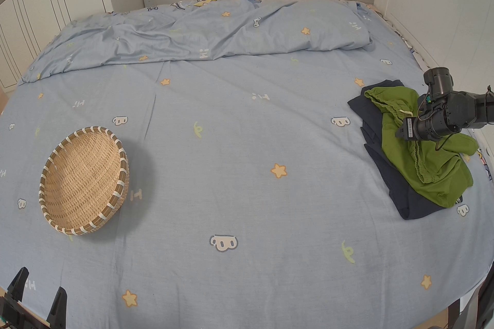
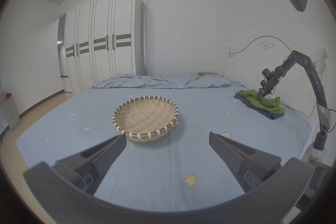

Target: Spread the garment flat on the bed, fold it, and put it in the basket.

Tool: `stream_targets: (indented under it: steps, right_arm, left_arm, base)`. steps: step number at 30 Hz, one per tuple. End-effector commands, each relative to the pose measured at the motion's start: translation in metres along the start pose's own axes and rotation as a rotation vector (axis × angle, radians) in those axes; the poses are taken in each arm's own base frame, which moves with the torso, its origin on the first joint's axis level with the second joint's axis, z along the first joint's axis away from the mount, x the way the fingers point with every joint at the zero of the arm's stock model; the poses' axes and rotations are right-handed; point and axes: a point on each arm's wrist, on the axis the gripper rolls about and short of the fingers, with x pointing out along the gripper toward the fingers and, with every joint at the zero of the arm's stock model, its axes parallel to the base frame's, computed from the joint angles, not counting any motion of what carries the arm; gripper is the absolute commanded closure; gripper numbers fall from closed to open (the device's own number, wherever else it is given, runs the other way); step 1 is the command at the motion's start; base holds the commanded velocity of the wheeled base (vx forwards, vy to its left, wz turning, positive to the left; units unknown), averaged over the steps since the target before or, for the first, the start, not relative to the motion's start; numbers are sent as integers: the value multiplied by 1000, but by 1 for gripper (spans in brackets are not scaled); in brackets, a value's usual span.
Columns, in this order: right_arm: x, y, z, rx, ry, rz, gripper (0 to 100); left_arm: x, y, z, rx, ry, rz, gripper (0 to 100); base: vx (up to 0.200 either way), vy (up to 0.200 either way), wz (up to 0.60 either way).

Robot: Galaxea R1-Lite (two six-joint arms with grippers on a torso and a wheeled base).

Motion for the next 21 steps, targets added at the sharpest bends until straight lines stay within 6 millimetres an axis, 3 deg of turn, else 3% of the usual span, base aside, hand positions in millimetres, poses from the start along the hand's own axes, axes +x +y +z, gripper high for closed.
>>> stream_targets:
  steps: [1,9,13,15,17,20,21]
  right_arm:
    - [6,0,0,8,9,9,100]
    - [5,-1,6,26,-11,16,100]
    - [-7,3,16,43,-21,61,100]
    - [-17,6,22,58,-9,95,100]
    - [-47,14,34,75,5,161,100]
    - [-74,21,44,93,50,223,100]
    - [-76,22,45,93,56,227,100]
  left_arm:
    - [0,0,-5,-1,6,0,0]
    - [0,0,-5,-1,6,2,0]
    - [0,0,-5,-1,6,0,0]
    - [0,0,-5,-1,6,0,0]
    - [0,0,-5,-1,6,0,0]
    - [0,0,-5,-1,6,0,0]
    - [0,0,-5,-1,6,0,0]
  base:
    - [0,0,0]
    - [0,0,0]
    - [0,0,0]
    - [0,0,0]
    - [0,0,0]
    - [0,0,0]
    - [0,0,0]
